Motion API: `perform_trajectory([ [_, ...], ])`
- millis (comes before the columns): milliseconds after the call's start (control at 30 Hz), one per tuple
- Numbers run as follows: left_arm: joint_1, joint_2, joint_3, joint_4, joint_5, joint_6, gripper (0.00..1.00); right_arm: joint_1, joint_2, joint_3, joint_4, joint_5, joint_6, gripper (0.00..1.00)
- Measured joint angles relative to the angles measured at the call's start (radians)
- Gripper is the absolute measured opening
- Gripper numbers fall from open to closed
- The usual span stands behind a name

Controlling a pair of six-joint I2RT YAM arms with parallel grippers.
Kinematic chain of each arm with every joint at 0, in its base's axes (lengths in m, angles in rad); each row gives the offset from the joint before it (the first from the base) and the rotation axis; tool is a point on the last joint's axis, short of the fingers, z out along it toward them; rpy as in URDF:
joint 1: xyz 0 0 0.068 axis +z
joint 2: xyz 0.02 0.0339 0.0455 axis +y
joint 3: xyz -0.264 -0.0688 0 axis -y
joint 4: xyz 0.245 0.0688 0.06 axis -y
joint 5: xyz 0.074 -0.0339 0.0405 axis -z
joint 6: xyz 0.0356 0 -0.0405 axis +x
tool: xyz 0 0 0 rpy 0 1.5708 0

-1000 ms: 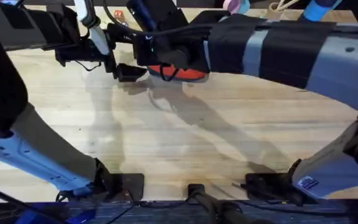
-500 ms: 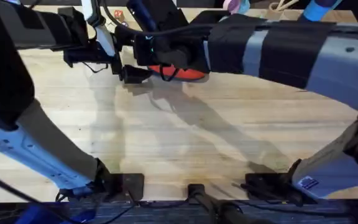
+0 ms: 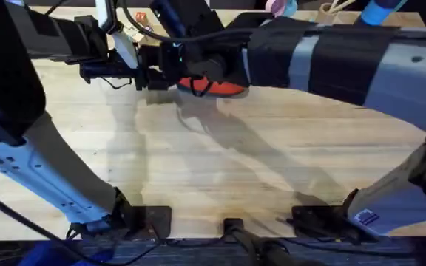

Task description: Unzip the bag, pick up the pens from the table one at a time and place them inside, then zip the bag closed.

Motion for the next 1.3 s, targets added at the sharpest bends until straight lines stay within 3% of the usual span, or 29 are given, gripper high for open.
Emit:
perform_trajectory([
  [100,0.001,0.000,0.000,0.004,0.003,0.000,0.078,0.003,0.000,0.000,-0.001,-0.003,0.000,0.029],
  [167,0.001,0.000,0.000,0.004,0.003,0.000,0.048,0.003,0.000,0.000,-0.010,-0.003,0.000,0.029],
  [367,0.001,0.000,0.000,0.004,0.005,0.000,0.045,-0.020,0.000,0.000,-0.044,-0.004,-0.003,0.029],
  [800,0.000,0.000,0.000,-0.011,0.013,0.000,0.044,-0.171,-0.005,0.000,-0.047,-0.034,-0.024,0.029],
  [1067,0.000,0.000,0.000,-0.018,0.013,0.000,0.042,-0.294,-0.134,0.000,-0.106,-0.021,-0.079,0.029],
  [1300,0.000,0.000,0.000,-0.018,0.013,0.000,0.042,-0.319,-0.166,0.000,-0.119,-0.021,-0.190,0.028],
])
